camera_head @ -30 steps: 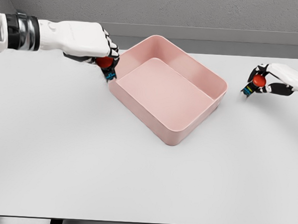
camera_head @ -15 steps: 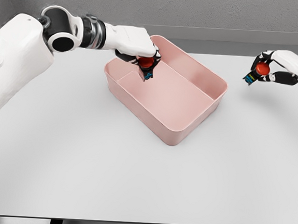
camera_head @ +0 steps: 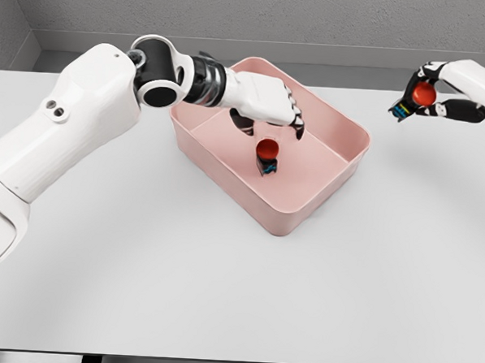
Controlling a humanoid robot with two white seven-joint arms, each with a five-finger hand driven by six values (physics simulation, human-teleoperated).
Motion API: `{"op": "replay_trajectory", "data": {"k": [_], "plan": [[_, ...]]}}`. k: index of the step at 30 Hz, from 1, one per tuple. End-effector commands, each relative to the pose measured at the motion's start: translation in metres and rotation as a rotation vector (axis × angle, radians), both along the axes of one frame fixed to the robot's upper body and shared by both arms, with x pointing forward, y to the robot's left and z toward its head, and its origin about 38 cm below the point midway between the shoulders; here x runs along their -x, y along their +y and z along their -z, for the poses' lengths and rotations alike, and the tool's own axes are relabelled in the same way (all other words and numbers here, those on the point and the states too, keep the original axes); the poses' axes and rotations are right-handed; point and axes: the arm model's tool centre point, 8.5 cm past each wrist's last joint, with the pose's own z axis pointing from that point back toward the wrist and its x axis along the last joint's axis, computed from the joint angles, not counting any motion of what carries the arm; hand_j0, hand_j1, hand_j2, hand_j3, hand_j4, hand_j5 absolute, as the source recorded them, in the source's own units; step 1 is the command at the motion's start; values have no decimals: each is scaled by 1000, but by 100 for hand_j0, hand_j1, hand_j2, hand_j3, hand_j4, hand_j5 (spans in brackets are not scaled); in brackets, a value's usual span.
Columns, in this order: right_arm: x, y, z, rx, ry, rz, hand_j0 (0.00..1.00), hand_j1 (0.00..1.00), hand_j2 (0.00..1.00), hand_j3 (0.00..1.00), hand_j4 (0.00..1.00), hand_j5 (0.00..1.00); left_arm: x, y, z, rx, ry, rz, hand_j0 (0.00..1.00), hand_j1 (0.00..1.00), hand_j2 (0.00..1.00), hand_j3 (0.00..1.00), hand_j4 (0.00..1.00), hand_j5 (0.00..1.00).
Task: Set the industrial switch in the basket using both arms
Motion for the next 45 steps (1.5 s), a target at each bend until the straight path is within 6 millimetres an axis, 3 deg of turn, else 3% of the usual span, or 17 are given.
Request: {"op": "replay_trajectory", "data": {"k": [1,4,6,8,10,11,12,14,16,18,20,26,29,34,43,44,45], "plan": [[1,5,-4,-7,-10,-14,32,32,32,32,32,32,-2,1,-1,10,1,-30,100,100,100,100,100,100],[4,16,-11,-5,-31,-49,30,30,30,30,30,30,-5,4,-9,19,-8,-39,100,100,100,100,100,100],[4,17,-12,-7,-35,-54,30,30,30,30,30,30,-13,37,-26,98,29,-78,100,100,100,100,100,100],[5,23,-14,-8,-42,-70,30,30,30,30,30,30,-7,102,-58,146,20,-99,100,100,100,100,100,100],[7,29,-18,-8,-55,-89,30,30,30,30,30,30,-3,189,-87,320,31,-221,100,100,100,100,100,100],[9,33,-20,-7,-61,-104,30,30,30,30,30,30,3,245,-99,387,20,-318,100,100,100,100,100,100],[10,38,-21,-7,-67,-117,30,30,30,30,30,30,11,285,-103,408,11,-394,100,100,100,100,100,100],[11,47,-23,-13,-78,-142,29,29,29,29,29,29,26,335,-90,433,17,-498,100,100,100,100,100,100],[14,60,-26,-18,-91,-176,29,29,29,29,29,29,37,357,-61,550,95,-562,100,100,100,100,100,100],[15,70,-25,-25,-93,-201,29,29,29,29,29,29,47,367,-28,668,224,-620,100,100,100,100,100,100],[15,74,-24,-22,-97,-208,28,28,28,28,28,28,56,371,-9,680,278,-641,100,100,100,100,100,100],[14,87,-18,-29,-96,-228,28,28,28,28,28,28,59,369,3,661,307,-646,100,100,100,100,100,100],[14,90,-17,-37,-95,-234,28,28,28,28,28,28,63,353,18,633,358,-614,100,100,100,100,100,100],[11,116,-10,-61,-102,-270,28,28,28,28,28,28,66,342,20,618,371,-581,100,100,100,100,100,100],[9,142,-3,-83,-108,-306,31,31,31,31,31,31,66,344,21,622,371,-590,100,100,100,100,100,100],[9,146,-2,-85,-110,-311,32,32,32,32,32,32,65,344,21,622,372,-589,100,100,100,100,100,100],[9,146,-2,-80,-110,-310,43,43,43,43,43,43,65,344,21,622,372,-589,100,100,100,100,100,100]]}}
